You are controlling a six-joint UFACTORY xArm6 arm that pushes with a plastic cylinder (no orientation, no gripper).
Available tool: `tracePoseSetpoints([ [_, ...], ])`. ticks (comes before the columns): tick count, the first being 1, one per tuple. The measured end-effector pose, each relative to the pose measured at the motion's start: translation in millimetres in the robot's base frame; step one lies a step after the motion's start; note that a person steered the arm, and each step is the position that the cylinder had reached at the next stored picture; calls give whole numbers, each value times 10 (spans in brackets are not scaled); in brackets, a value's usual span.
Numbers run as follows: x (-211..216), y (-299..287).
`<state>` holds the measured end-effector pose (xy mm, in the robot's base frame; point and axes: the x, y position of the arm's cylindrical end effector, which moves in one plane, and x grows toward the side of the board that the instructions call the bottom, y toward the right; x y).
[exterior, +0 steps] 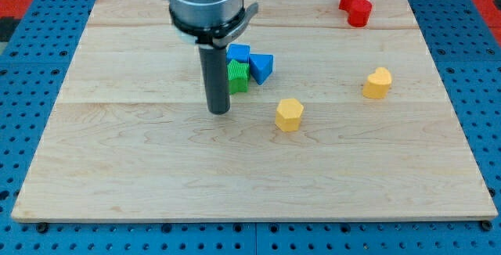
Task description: Move the yellow hexagon closer to the yellow heart
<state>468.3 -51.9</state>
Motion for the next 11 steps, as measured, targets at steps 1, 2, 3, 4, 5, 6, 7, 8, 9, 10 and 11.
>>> tracePoseSetpoints([
  [1, 258, 92],
  [2, 262, 542],
  [3, 208, 930],
  [4, 97, 1301],
  [5, 11, 1654],
  [6, -13, 1924],
  [7, 92, 1778],
  [8, 103, 1368],
  [9, -17, 1214],
  [10, -231, 1524],
  [11, -319, 1937],
])
